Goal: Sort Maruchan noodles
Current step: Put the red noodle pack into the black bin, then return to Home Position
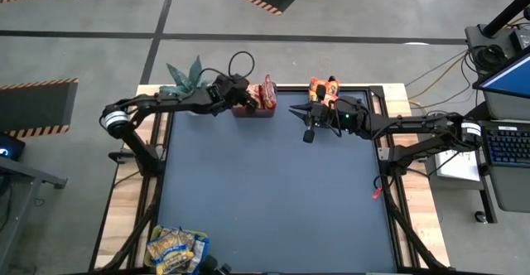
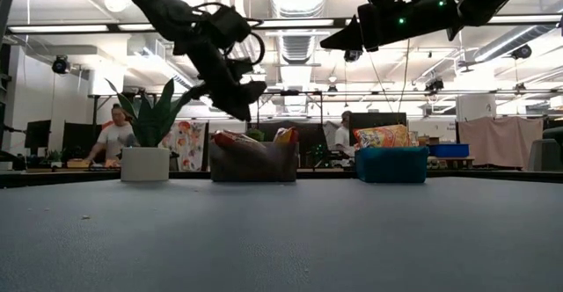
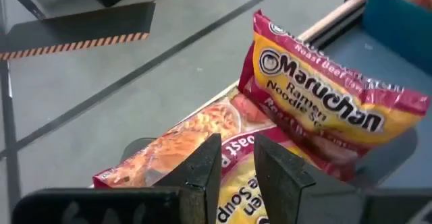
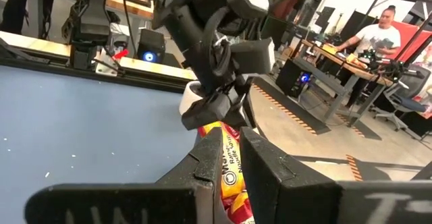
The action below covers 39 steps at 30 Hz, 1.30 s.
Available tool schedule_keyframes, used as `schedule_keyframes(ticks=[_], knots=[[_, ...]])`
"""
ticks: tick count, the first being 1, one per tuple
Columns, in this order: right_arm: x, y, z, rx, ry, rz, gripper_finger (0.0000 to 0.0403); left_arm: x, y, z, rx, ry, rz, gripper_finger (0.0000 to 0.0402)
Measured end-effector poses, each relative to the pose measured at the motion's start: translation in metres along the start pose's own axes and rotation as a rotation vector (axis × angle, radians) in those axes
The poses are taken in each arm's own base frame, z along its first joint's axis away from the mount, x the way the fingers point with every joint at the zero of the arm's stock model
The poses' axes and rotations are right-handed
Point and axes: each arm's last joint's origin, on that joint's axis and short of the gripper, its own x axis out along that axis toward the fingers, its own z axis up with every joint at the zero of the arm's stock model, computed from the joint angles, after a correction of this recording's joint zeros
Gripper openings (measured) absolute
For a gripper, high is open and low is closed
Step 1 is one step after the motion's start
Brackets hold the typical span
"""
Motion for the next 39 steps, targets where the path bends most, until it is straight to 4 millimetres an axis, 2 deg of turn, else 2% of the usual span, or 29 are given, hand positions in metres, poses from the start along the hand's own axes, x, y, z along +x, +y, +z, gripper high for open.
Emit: schedule_keyframes(ticks=[6, 10, 15, 19, 22, 27, 32, 36, 39], knots=[[0.000, 0.000, 0.000, -0.005, 0.000, 0.000, 0.0043, 0.010, 0.009, -0.004, 0.024, 0.050, 0.035, 0.0070], [0.000, 0.000, 0.000, -0.004, 0.002, 0.001, 0.0043, 0.024, 0.006, -0.017, 0.026, 0.105, 0.046, 0.0070], [0.000, 0.000, 0.000, -0.005, 0.001, 0.000, 0.0043, 0.036, 0.001, -0.022, 0.027, 0.116, 0.051, 0.0070], [0.000, 0.000, 0.000, -0.005, 0.001, 0.001, 0.0043, 0.039, 0.000, -0.021, 0.017, 0.096, 0.045, 0.0070], [0.000, 0.000, 0.000, -0.005, 0.001, 0.001, 0.0043, 0.033, 0.001, -0.017, 0.010, 0.082, 0.027, 0.0070], [0.000, 0.000, 0.000, -0.012, 0.001, 0.004, 0.0043, -0.001, 0.000, -0.001, 0.056, 0.032, -0.015, 0.0070], [-0.004, 0.002, -0.012, -0.028, 0.023, 0.040, 0.0043, -0.051, -0.013, 0.006, 0.166, -0.063, -0.121, 0.0070], [-0.010, -0.002, -0.019, 0.010, 0.005, 0.097, 0.0043, -0.095, -0.021, -0.010, 0.259, -0.154, -0.277, 0.0070], [-0.016, -0.004, -0.024, 0.042, 0.008, 0.111, 0.0043, -0.129, -0.018, -0.028, 0.283, -0.238, -0.383, 0.0070]])
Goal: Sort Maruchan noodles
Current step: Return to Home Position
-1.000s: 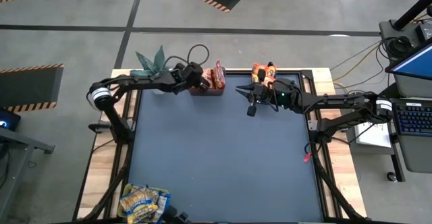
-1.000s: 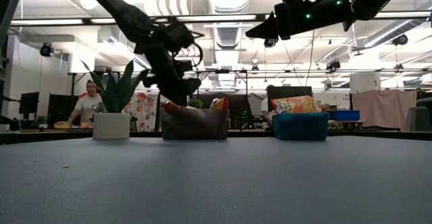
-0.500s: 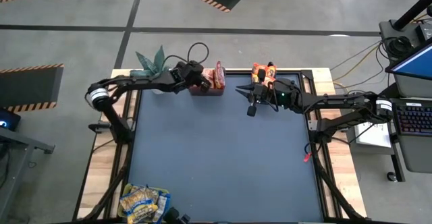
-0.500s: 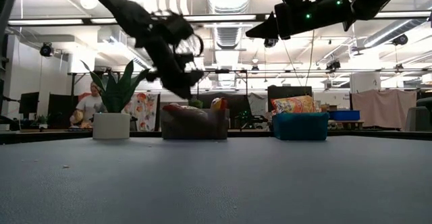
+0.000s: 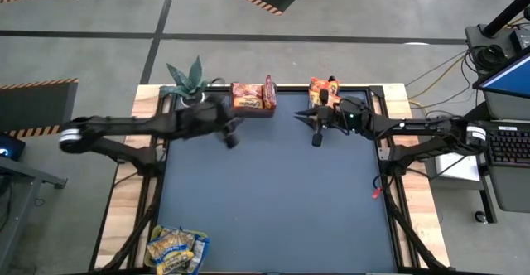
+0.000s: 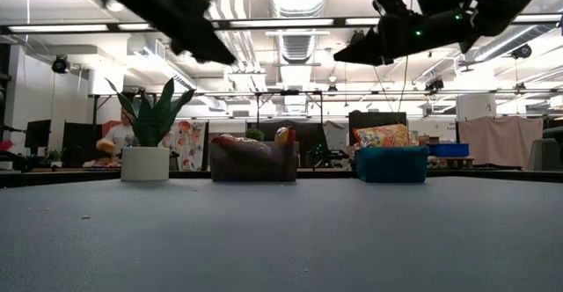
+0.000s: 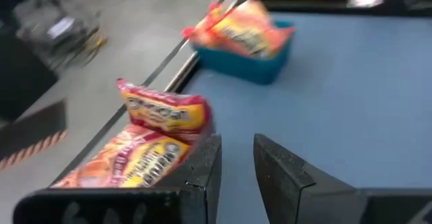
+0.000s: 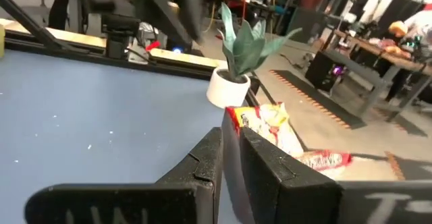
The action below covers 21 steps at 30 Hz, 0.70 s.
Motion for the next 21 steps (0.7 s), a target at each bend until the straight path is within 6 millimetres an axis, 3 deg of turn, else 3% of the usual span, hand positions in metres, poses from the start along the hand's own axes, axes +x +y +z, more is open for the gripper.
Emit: schedule_keyframes(ticks=[6, 11, 16, 21], knots=[[-0.018, 0.007, -0.013, 0.096, 0.009, 0.017, 0.0043, -0.067, -0.008, -0.031, -0.005, -0.164, -0.118, 0.0070], [-0.034, 0.017, -0.031, 0.180, -0.008, 0.049, 0.0043, -0.107, 0.001, -0.052, -0.071, -0.305, -0.168, 0.0070], [-0.053, 0.025, -0.043, 0.194, -0.080, 0.032, 0.0043, -0.130, 0.014, -0.070, -0.127, -0.428, -0.171, 0.0070], [-0.074, 0.030, -0.049, 0.186, -0.154, 0.016, 0.0043, -0.139, 0.019, -0.092, -0.135, -0.492, -0.166, 0.0070]])
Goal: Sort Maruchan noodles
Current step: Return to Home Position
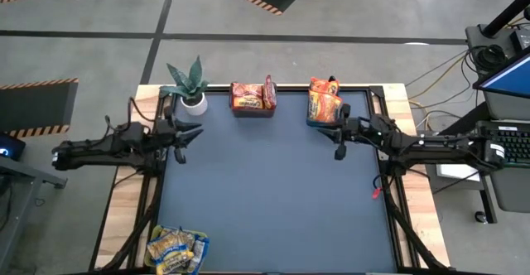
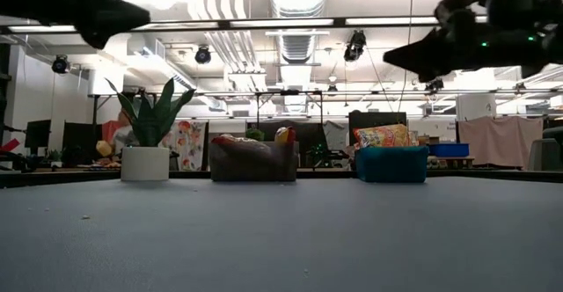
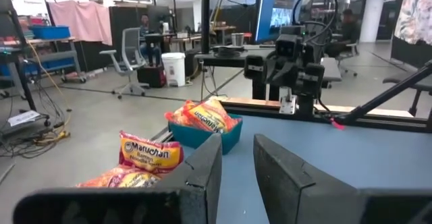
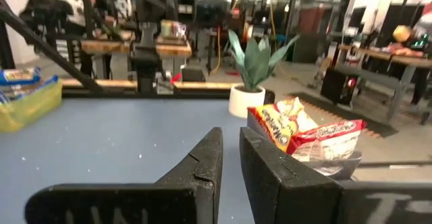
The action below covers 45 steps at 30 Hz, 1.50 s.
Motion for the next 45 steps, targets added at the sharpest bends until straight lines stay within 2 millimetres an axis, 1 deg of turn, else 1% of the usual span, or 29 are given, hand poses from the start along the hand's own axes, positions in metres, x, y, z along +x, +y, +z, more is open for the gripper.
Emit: schedule_keyframes(ticks=[4, 9, 10, 13, 21, 30, 34, 41, 45], knots=[[-0.016, 0.004, -0.004, 0.003, -0.045, -0.004, 0.0043, -0.010, 0.003, -0.015, -0.004, -0.032, 0.004, 0.0070], [-0.034, 0.009, -0.012, -0.001, -0.097, -0.010, 0.0043, -0.018, 0.005, -0.028, -0.018, -0.074, 0.006, 0.0070], [-0.037, 0.010, -0.015, -0.004, -0.101, -0.010, 0.0043, -0.018, 0.005, -0.030, -0.017, -0.070, 0.009, 0.0070], [-0.043, 0.010, -0.010, -0.011, -0.129, -0.016, 0.0043, -0.016, 0.005, -0.033, -0.013, -0.043, 0.031, 0.0070], [-0.056, 0.012, 0.004, -0.112, -0.253, -0.043, 0.0043, -0.015, 0.005, -0.034, -0.062, -0.030, 0.031, 0.0070], [-0.062, 0.013, 0.004, -0.109, -0.254, -0.033, 0.0043, -0.015, 0.005, -0.034, -0.075, -0.030, 0.031, 0.0070], [-0.066, 0.015, 0.004, -0.087, -0.261, 0.013, 0.0043, -0.015, 0.005, -0.034, -0.073, -0.029, 0.031, 0.0070], [-0.075, 0.019, 0.011, -0.120, -0.350, 0.079, 0.0043, -0.015, 0.005, -0.034, -0.076, -0.029, 0.031, 0.0070], [-0.079, 0.021, 0.012, -0.119, -0.363, 0.108, 0.0043, -0.015, 0.005, -0.034, -0.076, -0.029, 0.031, 0.0070]])
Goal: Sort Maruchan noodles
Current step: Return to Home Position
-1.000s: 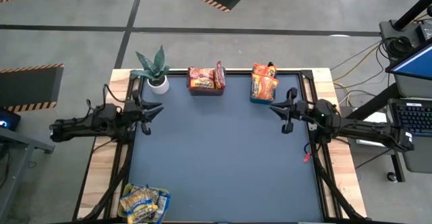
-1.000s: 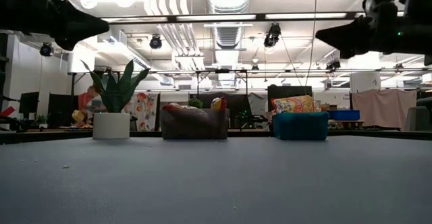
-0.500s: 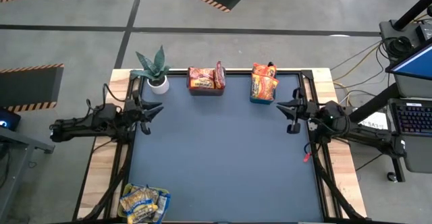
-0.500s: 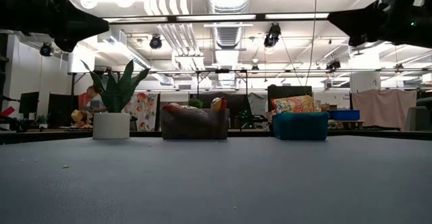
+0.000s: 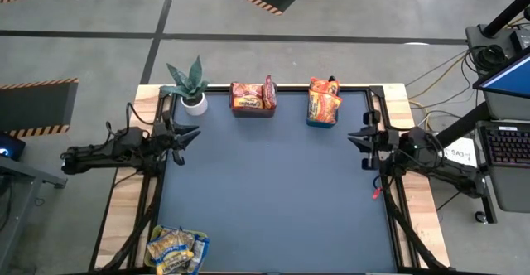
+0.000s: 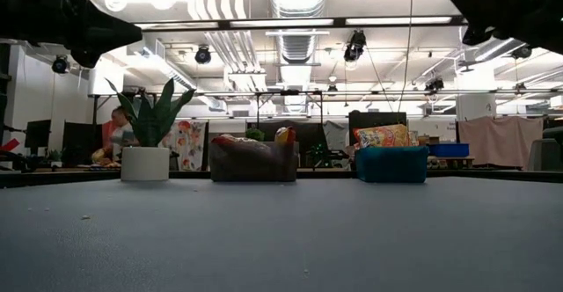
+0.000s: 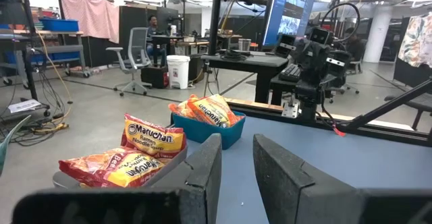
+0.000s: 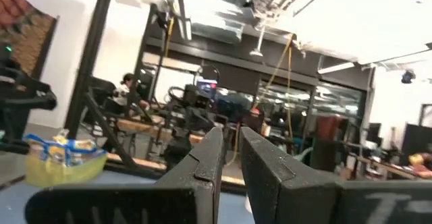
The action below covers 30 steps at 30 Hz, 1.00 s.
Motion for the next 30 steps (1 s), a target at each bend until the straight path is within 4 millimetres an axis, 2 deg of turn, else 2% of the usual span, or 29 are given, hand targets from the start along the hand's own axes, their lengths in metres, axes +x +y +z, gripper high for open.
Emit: schedule_keyframes(ticks=[11, 14, 21, 30], knots=[[-0.001, 0.000, 0.004, 0.034, -0.017, 0.019, 0.0043, 0.000, 0.000, 0.000, 0.001, 0.004, -0.001, 0.0070], [0.000, 0.000, 0.000, -0.005, 0.014, 0.022, 0.0043, 0.000, 0.000, 0.000, 0.001, 0.005, -0.002, 0.0070], [0.002, 0.000, -0.006, 0.075, 0.075, 0.027, 0.0043, 0.001, 0.000, 0.000, 0.001, 0.005, -0.002, 0.0070], [0.002, 0.002, -0.009, 0.083, 0.106, 0.032, 0.0043, 0.001, 0.000, 0.000, 0.002, 0.005, -0.002, 0.0070]])
